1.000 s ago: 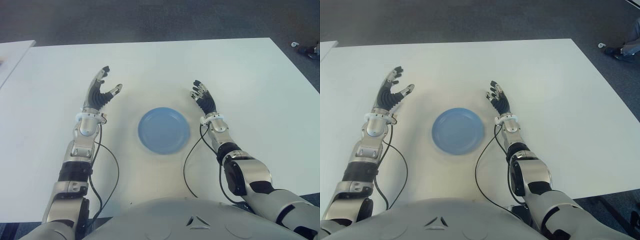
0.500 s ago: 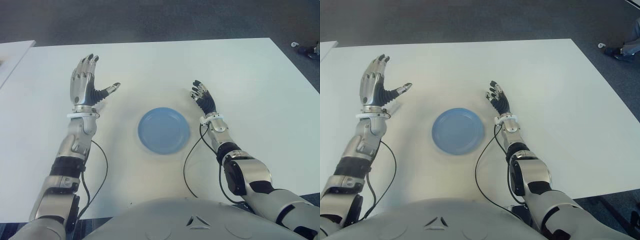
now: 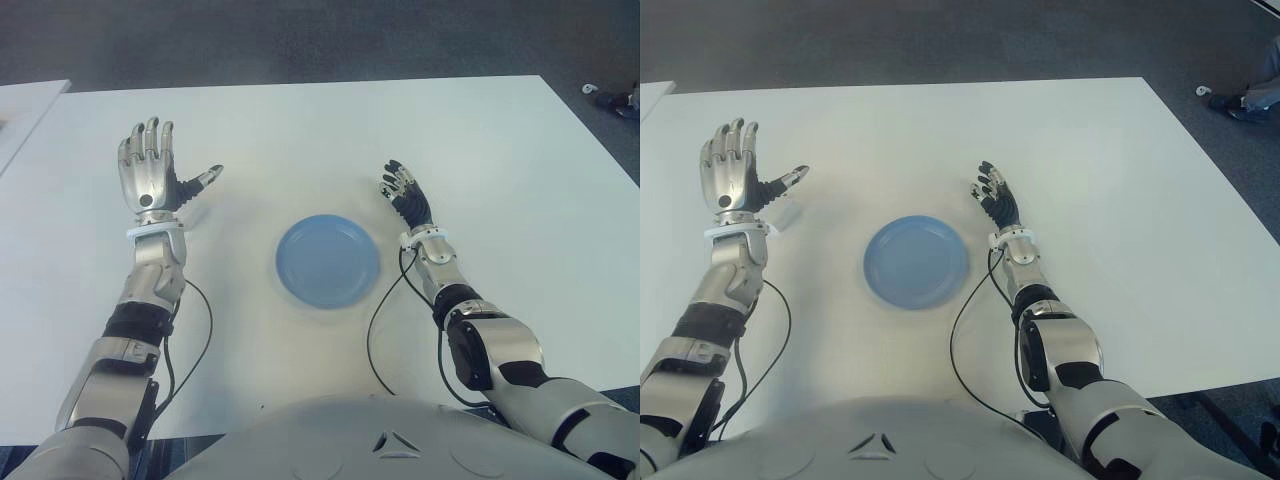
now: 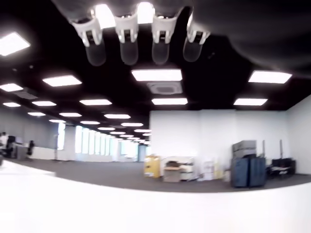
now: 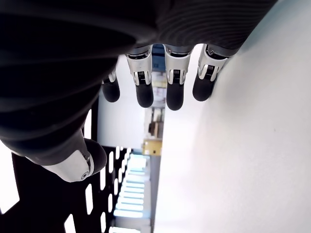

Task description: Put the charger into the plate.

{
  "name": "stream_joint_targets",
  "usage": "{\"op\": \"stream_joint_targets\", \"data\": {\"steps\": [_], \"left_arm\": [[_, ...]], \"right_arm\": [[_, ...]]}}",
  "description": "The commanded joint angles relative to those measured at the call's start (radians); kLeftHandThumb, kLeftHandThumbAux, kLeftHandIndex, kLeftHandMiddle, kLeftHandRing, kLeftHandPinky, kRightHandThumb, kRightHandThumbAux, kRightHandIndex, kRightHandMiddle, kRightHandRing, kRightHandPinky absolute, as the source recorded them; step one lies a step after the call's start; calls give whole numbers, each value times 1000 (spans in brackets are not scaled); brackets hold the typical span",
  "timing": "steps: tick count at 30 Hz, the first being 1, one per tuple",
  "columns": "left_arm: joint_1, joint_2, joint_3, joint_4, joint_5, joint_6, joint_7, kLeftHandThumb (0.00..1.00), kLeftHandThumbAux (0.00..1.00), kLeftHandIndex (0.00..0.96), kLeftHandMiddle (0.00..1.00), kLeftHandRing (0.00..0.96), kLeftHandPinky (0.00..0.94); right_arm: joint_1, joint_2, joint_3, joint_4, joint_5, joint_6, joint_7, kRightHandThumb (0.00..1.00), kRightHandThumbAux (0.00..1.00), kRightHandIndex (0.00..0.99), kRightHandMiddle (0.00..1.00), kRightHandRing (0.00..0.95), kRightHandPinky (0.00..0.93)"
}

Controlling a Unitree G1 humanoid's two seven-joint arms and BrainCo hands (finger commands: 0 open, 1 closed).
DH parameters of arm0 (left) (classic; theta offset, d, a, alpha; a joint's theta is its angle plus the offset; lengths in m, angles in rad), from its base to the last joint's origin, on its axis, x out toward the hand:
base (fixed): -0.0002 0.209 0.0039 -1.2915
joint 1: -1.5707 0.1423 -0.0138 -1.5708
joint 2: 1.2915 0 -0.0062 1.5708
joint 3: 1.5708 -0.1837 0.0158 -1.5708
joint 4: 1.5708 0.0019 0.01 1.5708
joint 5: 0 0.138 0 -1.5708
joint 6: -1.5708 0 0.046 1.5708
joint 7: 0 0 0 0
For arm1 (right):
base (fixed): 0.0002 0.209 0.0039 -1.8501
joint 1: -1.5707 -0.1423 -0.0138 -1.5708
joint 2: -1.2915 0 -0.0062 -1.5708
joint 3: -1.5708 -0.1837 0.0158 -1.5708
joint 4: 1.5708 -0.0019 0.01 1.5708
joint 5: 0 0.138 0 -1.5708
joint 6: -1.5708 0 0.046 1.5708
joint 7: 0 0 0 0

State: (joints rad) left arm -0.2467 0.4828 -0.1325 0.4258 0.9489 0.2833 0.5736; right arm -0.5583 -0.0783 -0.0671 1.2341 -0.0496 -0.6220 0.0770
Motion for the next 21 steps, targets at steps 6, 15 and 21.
{"op": "stream_joint_targets", "data": {"steps": [6,15,21], "left_arm": [[-28,-14,-57,96,-2,138,-64,203,138,0,0,0,0],[-40,-8,-82,133,-23,175,-89,183,160,0,0,0,0],[-38,-16,-91,154,-50,192,-110,162,177,0,0,0,0]], "right_arm": [[65,28,9,63,-14,84,8,128,626,23,129,111,87],[66,30,5,63,-9,80,11,144,639,22,135,113,82],[67,30,2,63,-7,77,14,152,650,19,137,113,76]]}}
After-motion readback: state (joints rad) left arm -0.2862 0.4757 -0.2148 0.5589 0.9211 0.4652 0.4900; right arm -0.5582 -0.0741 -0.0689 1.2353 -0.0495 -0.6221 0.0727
